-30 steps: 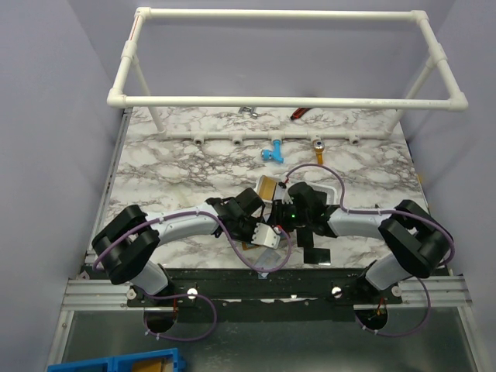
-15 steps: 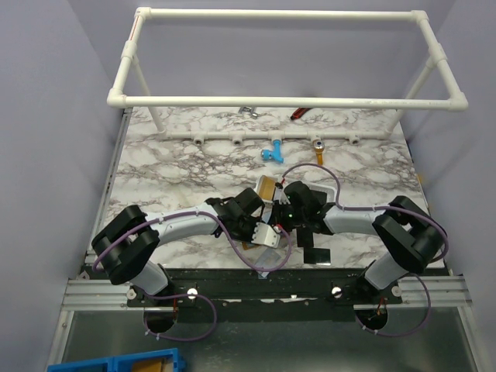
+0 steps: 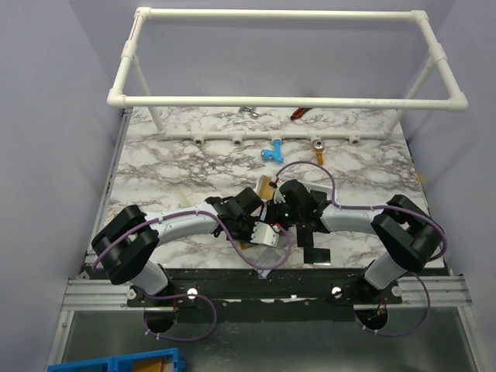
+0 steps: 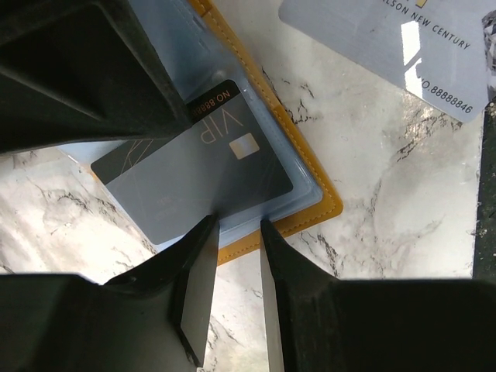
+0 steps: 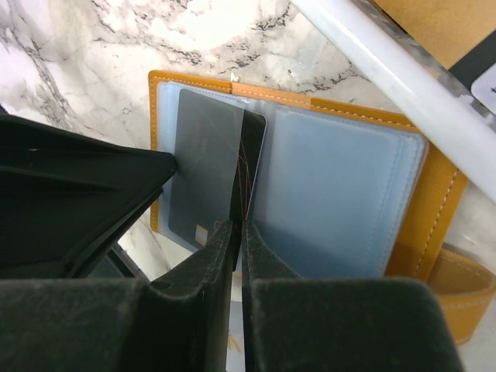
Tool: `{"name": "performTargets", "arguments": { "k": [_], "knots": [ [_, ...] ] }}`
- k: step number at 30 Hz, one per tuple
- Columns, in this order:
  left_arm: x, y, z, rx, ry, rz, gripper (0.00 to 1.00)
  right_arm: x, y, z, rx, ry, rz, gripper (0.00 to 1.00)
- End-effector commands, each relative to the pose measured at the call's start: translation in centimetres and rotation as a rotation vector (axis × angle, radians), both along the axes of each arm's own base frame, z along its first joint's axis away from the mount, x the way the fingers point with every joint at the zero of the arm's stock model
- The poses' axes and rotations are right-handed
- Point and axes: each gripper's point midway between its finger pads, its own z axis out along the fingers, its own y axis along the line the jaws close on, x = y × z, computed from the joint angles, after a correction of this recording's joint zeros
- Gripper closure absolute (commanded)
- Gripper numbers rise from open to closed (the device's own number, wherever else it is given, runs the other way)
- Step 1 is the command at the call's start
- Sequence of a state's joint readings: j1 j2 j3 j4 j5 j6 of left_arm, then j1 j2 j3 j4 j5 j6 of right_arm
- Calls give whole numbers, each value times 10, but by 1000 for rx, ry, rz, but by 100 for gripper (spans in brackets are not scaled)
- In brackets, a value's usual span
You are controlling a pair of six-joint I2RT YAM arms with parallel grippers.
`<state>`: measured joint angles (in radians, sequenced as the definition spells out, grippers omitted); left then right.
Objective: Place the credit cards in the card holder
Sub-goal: Insert the credit card into the card holder.
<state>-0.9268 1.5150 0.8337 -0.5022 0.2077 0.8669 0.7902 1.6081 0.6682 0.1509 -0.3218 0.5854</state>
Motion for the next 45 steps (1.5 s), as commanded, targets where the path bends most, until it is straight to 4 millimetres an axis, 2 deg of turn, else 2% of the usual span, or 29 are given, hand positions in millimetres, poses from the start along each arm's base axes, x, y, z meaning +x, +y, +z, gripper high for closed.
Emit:
{"name": "performTargets", "arguments": {
  "k": [1, 10, 12, 14, 22, 27, 31, 36, 39, 41, 42, 45],
  "knots": [
    [-9, 6, -5, 8, 43, 1, 70, 0, -12, 10, -2, -16, -22, 88],
    [-7, 9, 1, -5, 28, 12, 68, 1, -25, -3, -31, 21, -52, 88],
    [-7, 9, 1, -7, 28, 11, 68, 3, -24, -9, -42, 32, -51, 92],
    [-7, 9, 1, -6, 28, 8, 68, 3, -18, -11, -32, 43, -27, 99],
    [-5, 10, -2, -4, 15, 1, 68, 21, -1, -4, -4, 21, -28, 99],
    [-4, 10, -2, -2, 10, -4, 68, 13, 9, -12, -4, 47, 12, 99],
    [-4, 9, -1, -7, 7, -8, 67, 4, 22, -6, 7, 33, 48, 99],
    [-1, 7, 1, -5, 0, -9, 67, 4, 18, 6, -3, 1, 54, 99],
    [1, 9, 7, -3, -5, 6, 66, 14, 3, 7, -80, -24, -1, 99],
    [3, 12, 14, -7, -9, 19, 65, 19, -11, 10, -113, -23, -43, 89],
    [4, 13, 18, -14, -13, 27, 65, 22, -15, 16, -115, -33, -61, 82],
    [8, 18, 33, -43, -15, 60, 65, 34, -23, 39, -91, -77, -107, 72]
  ]
}}
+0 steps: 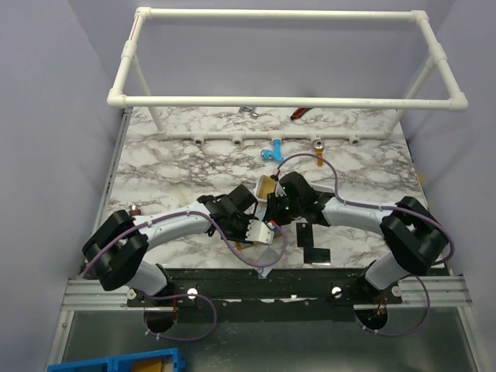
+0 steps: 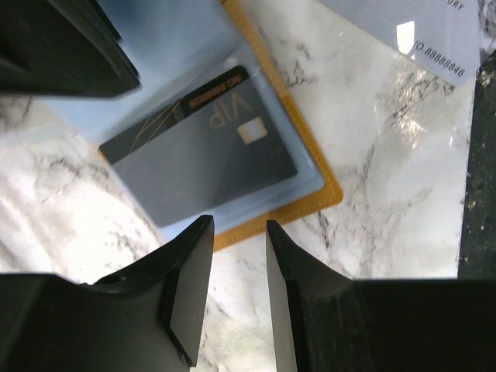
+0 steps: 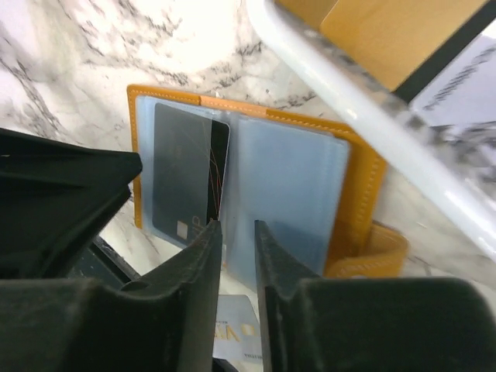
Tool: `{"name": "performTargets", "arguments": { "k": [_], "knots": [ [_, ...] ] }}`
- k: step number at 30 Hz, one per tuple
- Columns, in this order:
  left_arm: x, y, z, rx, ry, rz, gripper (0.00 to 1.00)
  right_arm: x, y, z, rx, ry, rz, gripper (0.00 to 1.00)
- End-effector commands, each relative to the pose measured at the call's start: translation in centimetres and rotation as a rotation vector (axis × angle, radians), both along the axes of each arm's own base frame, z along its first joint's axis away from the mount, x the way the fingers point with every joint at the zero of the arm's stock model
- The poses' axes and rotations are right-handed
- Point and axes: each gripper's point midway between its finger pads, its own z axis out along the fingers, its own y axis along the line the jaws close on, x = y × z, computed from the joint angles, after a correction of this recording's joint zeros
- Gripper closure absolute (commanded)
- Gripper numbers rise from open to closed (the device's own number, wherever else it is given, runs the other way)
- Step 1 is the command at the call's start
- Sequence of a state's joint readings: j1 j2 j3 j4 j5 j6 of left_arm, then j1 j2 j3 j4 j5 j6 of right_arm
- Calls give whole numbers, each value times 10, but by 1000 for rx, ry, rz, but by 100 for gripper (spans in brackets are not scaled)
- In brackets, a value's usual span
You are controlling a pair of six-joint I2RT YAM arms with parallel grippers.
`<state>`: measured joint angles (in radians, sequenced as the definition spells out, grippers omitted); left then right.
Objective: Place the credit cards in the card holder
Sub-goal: Insert the credit card into the card holder, then pick up the credit card from the storage box.
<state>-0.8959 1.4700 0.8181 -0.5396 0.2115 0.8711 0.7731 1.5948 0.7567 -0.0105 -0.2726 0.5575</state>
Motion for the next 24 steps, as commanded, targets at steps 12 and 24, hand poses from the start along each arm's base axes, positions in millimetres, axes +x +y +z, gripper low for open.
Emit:
{"name": "performTargets", "arguments": {
  "k": [12, 24],
  "knots": [
    [33, -12, 95, -227, 51, 243, 58, 66, -105, 77, -80, -144, -383, 49],
    [42, -52, 94, -293, 211, 349, 60, 34, -113, 53, -60, -54, -379, 46]
  ]
}}
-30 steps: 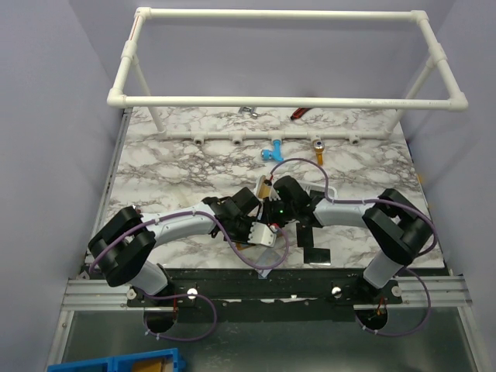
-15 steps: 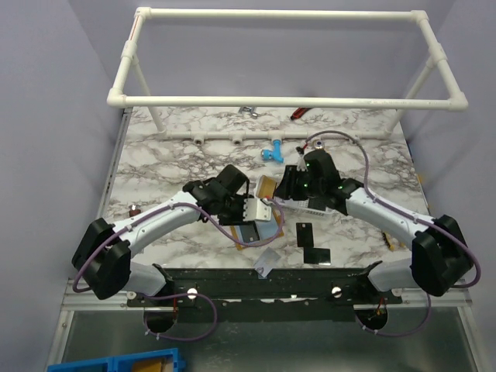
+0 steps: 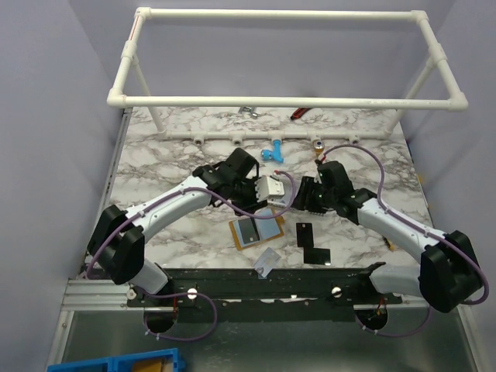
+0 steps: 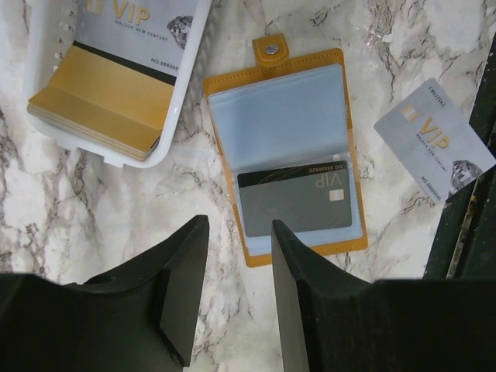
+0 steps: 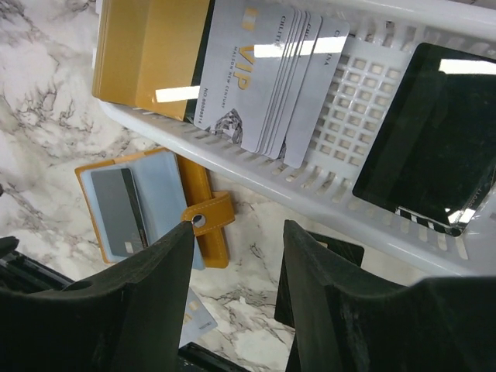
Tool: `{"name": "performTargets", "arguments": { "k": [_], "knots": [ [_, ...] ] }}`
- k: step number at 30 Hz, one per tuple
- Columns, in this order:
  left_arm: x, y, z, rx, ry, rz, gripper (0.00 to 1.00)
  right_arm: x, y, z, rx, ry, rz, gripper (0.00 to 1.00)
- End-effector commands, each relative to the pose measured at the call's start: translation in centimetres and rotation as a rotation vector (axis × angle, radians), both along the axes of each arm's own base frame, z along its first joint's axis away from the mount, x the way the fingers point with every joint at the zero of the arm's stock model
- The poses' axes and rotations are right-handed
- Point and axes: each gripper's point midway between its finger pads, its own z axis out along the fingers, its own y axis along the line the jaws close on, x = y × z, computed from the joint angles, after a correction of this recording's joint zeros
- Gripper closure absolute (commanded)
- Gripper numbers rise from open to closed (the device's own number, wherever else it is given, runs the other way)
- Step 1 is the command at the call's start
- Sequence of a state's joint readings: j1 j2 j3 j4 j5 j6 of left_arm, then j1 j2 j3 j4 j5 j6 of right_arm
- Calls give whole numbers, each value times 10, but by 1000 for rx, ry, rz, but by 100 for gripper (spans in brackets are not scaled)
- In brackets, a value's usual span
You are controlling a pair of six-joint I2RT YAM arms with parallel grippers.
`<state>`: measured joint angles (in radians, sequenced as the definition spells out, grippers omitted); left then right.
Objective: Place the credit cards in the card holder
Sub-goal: Pick up the credit card from the storage box.
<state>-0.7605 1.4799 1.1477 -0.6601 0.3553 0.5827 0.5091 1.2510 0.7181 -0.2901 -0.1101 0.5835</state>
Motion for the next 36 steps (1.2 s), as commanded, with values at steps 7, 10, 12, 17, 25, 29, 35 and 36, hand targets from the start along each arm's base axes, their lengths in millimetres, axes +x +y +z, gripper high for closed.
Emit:
{"name": "performTargets", "arguments": {
  "k": [7, 10, 12, 17, 25, 29, 35, 36],
  "knots": [
    [19, -19, -11, -57, 128, 141, 61, 0, 14, 5, 62, 7, 44, 46],
    [52, -18, 4, -104, 154, 261, 62, 25, 38, 17, 108, -6, 91, 45],
    [71, -12, 14, -151, 174, 328, 62, 41, 45, 14, 92, 5, 81, 44],
    [66, -10, 11, -179, 218, 323, 62, 49, 48, -7, 42, 67, 91, 44],
    [-13, -19, -1, -153, 246, -1, 63, -13, 44, 7, 168, 71, 202, 44],
    [-57, -19, -20, -64, 179, -169, 62, -36, 36, 2, 178, 106, 210, 46],
    [-54, -29, -26, -47, 157, -148, 62, -23, 30, -4, 157, 83, 120, 46],
    [-42, -29, -19, -72, 154, -109, 62, -16, 33, 0, 155, 69, 125, 46]
  ]
}}
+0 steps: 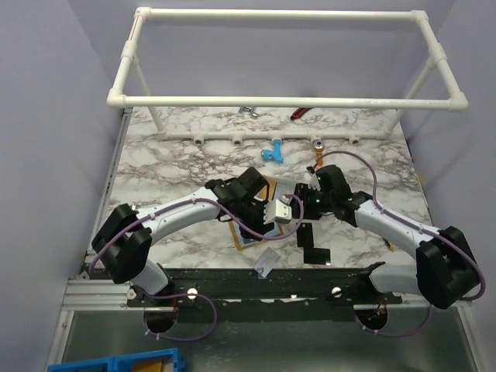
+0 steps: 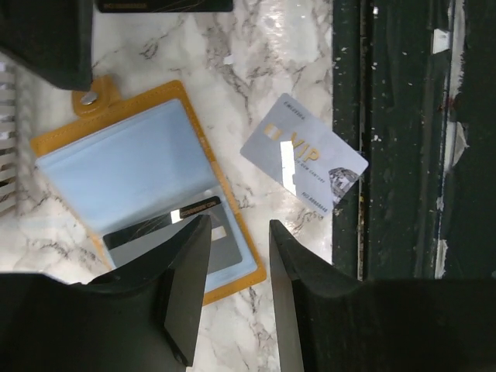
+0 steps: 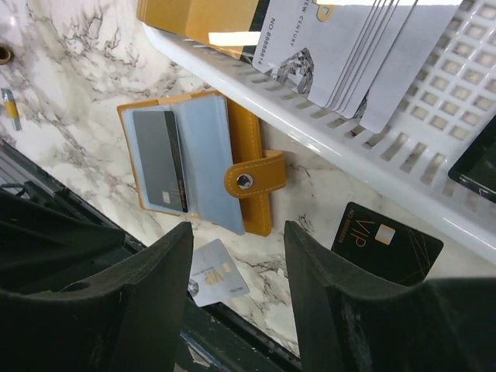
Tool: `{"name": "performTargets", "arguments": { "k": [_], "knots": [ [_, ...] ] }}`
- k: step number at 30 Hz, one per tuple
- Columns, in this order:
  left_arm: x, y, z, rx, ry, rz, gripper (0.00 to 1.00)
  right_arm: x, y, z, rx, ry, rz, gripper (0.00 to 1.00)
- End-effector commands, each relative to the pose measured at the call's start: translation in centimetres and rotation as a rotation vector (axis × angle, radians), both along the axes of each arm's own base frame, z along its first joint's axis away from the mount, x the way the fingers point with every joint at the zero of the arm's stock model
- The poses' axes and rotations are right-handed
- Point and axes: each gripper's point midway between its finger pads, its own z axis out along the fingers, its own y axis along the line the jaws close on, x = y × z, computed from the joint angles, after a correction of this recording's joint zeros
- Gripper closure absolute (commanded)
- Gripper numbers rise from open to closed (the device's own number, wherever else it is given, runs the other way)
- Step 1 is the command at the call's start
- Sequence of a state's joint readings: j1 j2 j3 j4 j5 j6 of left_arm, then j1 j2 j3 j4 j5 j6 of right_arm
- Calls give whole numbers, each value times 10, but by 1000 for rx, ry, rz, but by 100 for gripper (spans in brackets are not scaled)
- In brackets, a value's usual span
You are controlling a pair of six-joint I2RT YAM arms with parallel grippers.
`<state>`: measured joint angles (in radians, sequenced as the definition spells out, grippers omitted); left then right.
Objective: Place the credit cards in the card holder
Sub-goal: Pick up the credit card from the storage box.
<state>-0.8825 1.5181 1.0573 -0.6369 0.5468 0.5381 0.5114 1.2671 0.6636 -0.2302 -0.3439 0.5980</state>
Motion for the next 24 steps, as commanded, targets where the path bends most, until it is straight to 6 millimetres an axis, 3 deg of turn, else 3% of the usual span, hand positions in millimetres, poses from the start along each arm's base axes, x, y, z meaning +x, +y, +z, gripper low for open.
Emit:
{"name": "performTargets", "arguments": {
  "k": [1, 4, 6, 12, 18, 24],
  "knots": [
    [46, -3, 23, -63, -54, 121, 62, 24, 8, 11, -1, -47, -28, 46],
    [93, 3, 42, -110, -112, 271, 62, 59, 18, 26, -31, -115, -29, 43],
    [122, 9, 47, -125, -163, 357, 62, 81, 23, 25, -65, -132, -30, 41],
    [180, 18, 37, -103, -167, 531, 63, 121, 50, -1, -92, -73, 1, 37],
    [202, 37, 25, -95, -123, 607, 63, 127, 62, -18, -103, -15, 4, 27],
    [205, 49, 27, -106, -127, 621, 64, 120, 72, -22, -82, 10, 12, 20]
  ]
}}
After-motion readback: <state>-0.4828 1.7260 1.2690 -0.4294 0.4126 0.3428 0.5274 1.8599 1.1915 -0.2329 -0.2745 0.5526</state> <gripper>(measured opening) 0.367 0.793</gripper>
